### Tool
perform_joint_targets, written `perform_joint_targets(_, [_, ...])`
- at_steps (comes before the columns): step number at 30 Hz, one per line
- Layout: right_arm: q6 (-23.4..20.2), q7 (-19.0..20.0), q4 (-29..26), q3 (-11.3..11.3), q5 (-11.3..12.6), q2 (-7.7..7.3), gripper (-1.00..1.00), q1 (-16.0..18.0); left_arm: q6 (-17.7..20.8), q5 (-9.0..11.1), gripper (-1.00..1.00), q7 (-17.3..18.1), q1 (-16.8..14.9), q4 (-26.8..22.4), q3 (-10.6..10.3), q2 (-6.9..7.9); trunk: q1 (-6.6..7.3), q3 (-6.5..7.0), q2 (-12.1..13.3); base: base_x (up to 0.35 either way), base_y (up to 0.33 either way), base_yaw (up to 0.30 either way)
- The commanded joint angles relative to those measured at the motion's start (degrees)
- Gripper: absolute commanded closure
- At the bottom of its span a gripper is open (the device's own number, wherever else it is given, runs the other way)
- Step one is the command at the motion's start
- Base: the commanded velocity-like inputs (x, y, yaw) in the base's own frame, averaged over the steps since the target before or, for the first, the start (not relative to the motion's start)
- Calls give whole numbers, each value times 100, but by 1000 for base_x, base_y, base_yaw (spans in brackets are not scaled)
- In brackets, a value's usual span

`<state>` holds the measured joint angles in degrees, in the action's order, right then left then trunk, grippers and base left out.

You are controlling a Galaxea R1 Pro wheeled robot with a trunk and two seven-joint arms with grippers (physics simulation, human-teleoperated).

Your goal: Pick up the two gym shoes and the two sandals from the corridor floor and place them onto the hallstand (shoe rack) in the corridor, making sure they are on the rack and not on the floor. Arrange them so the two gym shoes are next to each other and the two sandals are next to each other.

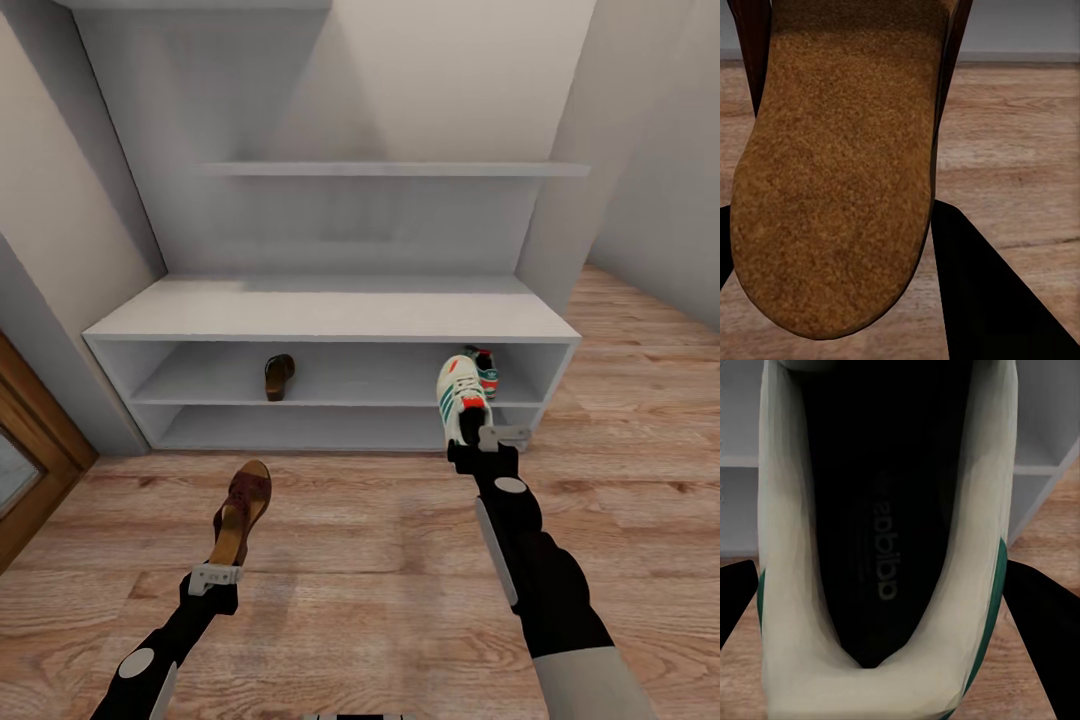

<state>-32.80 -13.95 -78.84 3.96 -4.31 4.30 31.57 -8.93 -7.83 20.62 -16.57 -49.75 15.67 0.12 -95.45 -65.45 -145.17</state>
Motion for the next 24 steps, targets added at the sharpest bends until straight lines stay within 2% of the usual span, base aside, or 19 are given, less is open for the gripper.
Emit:
perform_joint_targets(1, [-57, -13, -4, 9, -47, 3, 100, 8, -39, -79, 100, 30, -4, 1, 23, -4, 1, -5, -2, 0, 0, 0])
perform_joint_targets(14, [-100, -12, 54, 10, -30, 18, 100, 34, -39, -79, 100, 30, -4, 1, 24, -3, 1, -5, -2, 0, 0, 0])
perform_joint_targets(18, [-103, -3, 235, -7, -6, 18, 100, 82, -39, -78, 100, 30, -4, 1, 24, -3, 1, -5, -2, 0, 0, 0])
perform_joint_targets(24, [-98, -9, 811, -23, 5, 10, 100, 394, -39, -84, 100, 30, -4, 1, 24, -3, 1, -5, -2, 0, 0, 0])
